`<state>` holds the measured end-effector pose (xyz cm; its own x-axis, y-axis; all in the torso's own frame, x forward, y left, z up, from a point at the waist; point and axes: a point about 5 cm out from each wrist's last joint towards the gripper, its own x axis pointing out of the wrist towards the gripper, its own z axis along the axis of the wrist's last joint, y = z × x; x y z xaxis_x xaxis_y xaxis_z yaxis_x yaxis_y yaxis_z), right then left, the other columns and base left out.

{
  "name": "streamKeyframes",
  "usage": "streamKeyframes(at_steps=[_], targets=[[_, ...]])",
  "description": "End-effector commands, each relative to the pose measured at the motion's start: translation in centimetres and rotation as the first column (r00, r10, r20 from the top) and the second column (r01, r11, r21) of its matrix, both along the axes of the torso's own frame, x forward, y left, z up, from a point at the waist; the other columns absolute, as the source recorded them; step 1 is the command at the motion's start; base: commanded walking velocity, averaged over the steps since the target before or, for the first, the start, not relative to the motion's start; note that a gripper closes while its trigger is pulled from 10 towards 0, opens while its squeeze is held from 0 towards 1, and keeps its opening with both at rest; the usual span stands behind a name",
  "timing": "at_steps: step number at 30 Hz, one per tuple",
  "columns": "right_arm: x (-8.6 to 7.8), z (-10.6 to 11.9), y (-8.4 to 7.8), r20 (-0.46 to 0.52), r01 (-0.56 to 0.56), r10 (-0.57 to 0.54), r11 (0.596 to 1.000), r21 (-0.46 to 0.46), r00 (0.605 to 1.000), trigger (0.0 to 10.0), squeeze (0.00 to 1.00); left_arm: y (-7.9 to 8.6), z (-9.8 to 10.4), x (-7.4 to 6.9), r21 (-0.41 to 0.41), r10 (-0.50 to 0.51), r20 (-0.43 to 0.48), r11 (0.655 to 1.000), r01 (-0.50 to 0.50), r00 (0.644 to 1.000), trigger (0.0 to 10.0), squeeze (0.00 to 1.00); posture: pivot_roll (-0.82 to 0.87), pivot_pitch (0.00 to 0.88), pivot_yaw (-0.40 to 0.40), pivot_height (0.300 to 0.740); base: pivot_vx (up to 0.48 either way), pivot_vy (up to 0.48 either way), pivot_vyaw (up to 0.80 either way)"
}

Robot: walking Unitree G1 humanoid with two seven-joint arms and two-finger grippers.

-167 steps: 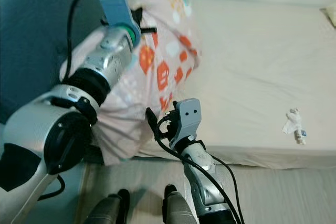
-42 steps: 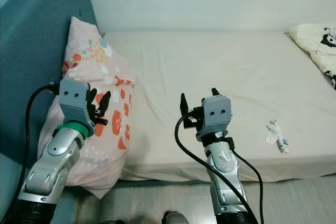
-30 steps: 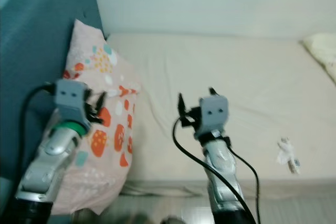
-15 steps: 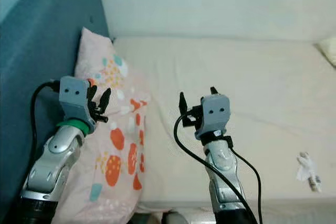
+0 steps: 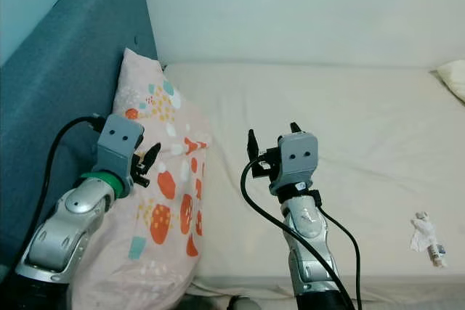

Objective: Clean up the room

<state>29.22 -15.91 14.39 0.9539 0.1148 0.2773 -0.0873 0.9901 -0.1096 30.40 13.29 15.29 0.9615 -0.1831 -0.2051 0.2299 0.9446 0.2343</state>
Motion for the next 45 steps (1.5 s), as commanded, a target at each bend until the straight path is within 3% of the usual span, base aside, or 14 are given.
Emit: streamKeyframes(at_steps=[1,2,3,4,9,11,16,24,28,29,36,42,43,45], targets=[[0.1,-0.3,0.4,-0.008,-0.010,0.010,1.000,0.006,1.000,10.0,0.00,0.6,-0.2,0.6,-0.037,0.042,-0.053,0.998,-0.044,0.998,10.0,0.00,-0.01,0.062,0.063,0.740,0.000,0.000,0.00],[0.1,-0.3,0.5,-0.007,-0.013,0.013,1.000,0.008,1.000,10.0,0.00,0.9,0.0,1.1,-0.052,0.062,-0.062,0.996,-0.066,0.996,10.0,0.42,-0.01,0.062,0.064,0.740,0.000,0.000,0.00],[0.1,-0.3,0.5,-0.007,-0.013,0.013,1.000,0.008,1.000,10.0,0.00,0.9,0.0,1.1,-0.052,0.062,-0.062,0.996,-0.066,0.996,10.0,0.42,-0.01,0.062,0.064,0.740,0.000,0.000,0.00],[0.1,-0.3,0.6,-0.007,-0.015,0.015,1.000,0.009,1.000,10.0,0.00,1.3,0.1,1.5,-0.052,0.082,-0.068,0.995,-0.086,0.994,10.0,1.00,-0.01,0.063,0.066,0.740,0.000,0.000,0.00],[0.1,-0.4,0.8,-0.007,-0.021,0.021,1.000,0.010,1.000,10.0,0.00,4.5,0.3,2.3,-0.044,0.166,-0.133,0.984,-0.173,0.977,10.0,1.00,-0.01,0.068,0.077,0.740,0.000,0.000,0.00],[-0.1,-0.6,0.5,-0.011,-0.017,0.017,1.000,0.010,1.000,10.0,0.00,6.7,0.2,1.0,-0.072,0.146,-0.231,0.983,-0.167,0.962,10.0,1.00,0.00,0.075,0.076,0.740,0.000,0.000,0.00],[-0.2,-1.0,0.4,-0.025,-0.017,0.017,1.000,0.013,1.000,10.0,0.00,8.6,0.5,-1.5,-0.114,0.131,-0.318,0.978,-0.175,0.939,10.0,1.00,0.03,0.088,0.076,0.740,0.000,0.000,0.00],[0.0,-1.1,1.2,-0.031,-0.041,0.041,0.999,0.026,0.999,10.0,0.00,7.7,0.6,-3.6,-0.269,0.107,-0.415,0.934,-0.234,0.904,10.0,1.00,0.04,0.098,0.065,0.740,0.000,0.000,0.00],[-0.1,-1.2,1.3,-0.037,-0.053,0.054,0.998,0.023,0.998,10.0,0.00,7.1,-0.8,-4.2,-0.253,0.132,-0.488,0.925,-0.284,0.863,10.0,0.95,0.04,0.104,0.065,0.740,0.000,0.000,0.00],[-0.1,-1.2,1.2,-0.039,-0.051,0.052,0.998,0.023,0.998,10.0,0.00,7.3,-1.1,-4.3,-0.208,0.171,-0.488,0.930,-0.304,0.856,10.0,0.00,0.03,0.109,0.063,0.740,0.000,0.000,0.00],[-0.4,-1.5,0.9,-0.048,-0.044,0.045,0.999,0.024,0.998,10.0,0.00,8.1,-1.7,-4.6,0.032,0.344,-0.384,0.932,-0.360,0.857,10.0,0.00,0.03,0.114,0.061,0.740,0.000,0.000,0.00],[-0.4,-1.5,1.1,-0.048,-0.046,0.047,0.999,0.028,0.998,10.0,0.00,6.2,-3.0,-5.1,-0.041,0.285,-0.483,0.937,-0.347,0.828,10.0,0.00,0.02,0.114,0.058,0.740,0.000,0.000,0.00],[-0.4,-1.5,1.1,-0.049,-0.047,0.048,0.999,0.027,0.998,10.0,0.00,5.4,-3.3,-5.4,-0.101,0.229,-0.531,0.939,-0.329,0.816,7.0,0.00,0.02,0.115,0.057,0.740,0.000,0.000,0.00],[-0.4,-1.5,1.0,-0.052,-0.048,0.049,0.999,0.026,0.997,10.0,0.00,3.8,-3.7,-5.6,-0.232,0.111,-0.608,0.922,-0.309,0.786,6.5,0.00,0.02,0.113,0.054,0.740,0.000,0.000,0.00]])
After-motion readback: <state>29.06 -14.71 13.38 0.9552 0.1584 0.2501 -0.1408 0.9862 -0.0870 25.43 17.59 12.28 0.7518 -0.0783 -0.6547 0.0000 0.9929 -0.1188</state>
